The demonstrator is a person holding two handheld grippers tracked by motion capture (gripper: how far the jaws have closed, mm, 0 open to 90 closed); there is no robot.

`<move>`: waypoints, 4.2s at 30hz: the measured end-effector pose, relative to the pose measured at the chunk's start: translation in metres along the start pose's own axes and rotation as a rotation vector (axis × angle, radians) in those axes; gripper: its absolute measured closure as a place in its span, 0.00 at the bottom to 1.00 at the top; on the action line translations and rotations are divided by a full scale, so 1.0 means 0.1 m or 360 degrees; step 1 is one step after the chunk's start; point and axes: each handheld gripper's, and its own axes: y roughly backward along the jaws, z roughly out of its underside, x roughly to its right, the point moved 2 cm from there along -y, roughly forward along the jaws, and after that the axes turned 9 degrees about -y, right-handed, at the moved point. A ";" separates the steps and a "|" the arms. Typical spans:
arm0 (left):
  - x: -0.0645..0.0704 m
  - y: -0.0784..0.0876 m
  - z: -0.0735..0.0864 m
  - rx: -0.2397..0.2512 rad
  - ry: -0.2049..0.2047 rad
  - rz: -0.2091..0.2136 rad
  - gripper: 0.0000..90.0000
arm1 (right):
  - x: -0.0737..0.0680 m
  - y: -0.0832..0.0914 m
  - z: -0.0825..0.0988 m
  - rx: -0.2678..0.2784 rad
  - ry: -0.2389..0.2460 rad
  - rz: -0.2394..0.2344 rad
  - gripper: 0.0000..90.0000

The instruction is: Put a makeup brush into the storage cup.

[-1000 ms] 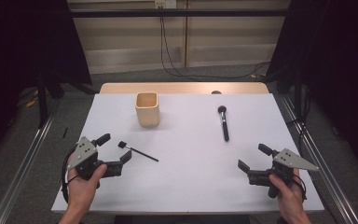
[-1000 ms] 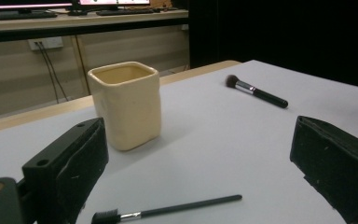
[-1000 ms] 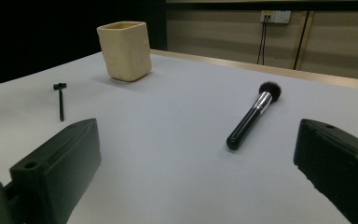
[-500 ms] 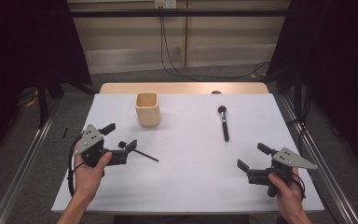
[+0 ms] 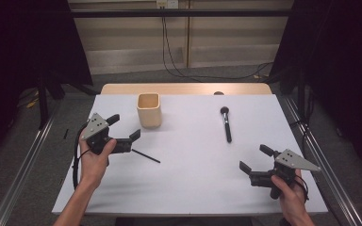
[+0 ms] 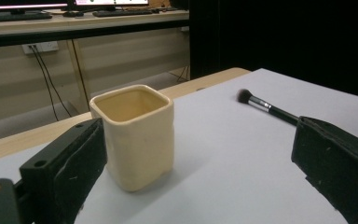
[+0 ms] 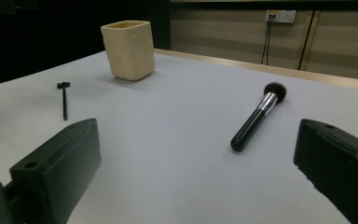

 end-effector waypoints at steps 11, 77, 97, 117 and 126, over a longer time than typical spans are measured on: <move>-0.07 -0.10 -0.03 0.0025 0.0000 0.0052 0.01 | 0.01 0.01 0.00 0.0007 -0.0022 0.0019 0.00; -0.27 -0.61 0.35 -0.1147 -0.0326 0.0704 0.05 | 0.00 -0.03 0.01 -0.0022 0.0011 -0.0018 0.00; -0.15 -0.75 0.52 -0.1323 -0.0450 0.0810 0.05 | -0.01 -0.04 0.01 -0.0039 0.0025 -0.0029 0.00; -0.09 -0.81 0.67 -0.1482 -0.0558 0.0894 0.07 | -0.03 -0.04 0.02 -0.0037 0.0019 -0.0029 0.00; -0.08 -0.85 0.67 -0.1596 -0.0574 0.0904 0.03 | -0.03 -0.03 0.02 -0.0038 0.0032 -0.0029 0.00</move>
